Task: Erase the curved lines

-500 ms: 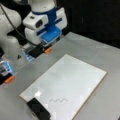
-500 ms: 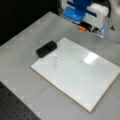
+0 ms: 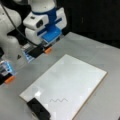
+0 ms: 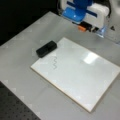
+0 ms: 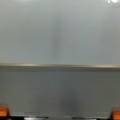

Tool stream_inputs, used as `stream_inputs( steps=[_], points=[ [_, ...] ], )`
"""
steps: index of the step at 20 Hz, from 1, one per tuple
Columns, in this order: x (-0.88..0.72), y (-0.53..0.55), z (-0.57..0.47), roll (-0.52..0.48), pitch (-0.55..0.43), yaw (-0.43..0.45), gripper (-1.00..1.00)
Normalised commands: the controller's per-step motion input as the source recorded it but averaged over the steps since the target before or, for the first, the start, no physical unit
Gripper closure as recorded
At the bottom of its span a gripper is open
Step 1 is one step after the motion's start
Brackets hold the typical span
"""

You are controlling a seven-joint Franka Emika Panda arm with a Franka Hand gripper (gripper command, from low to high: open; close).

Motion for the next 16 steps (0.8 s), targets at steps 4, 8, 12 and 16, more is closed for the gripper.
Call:
stream_inputs(
  steps=[4, 8, 12, 16],
  points=[
    [0.08, -0.24, -0.03, 0.000, -0.026, 0.128, -1.00],
    [0.09, -0.28, -0.05, -0.012, -0.028, 0.127, -1.00],
    [0.09, -0.26, -0.05, -0.052, -0.008, 0.091, -1.00],
    [0.11, -0.28, -0.06, -0.095, -0.017, 0.073, -1.00]
  ],
)
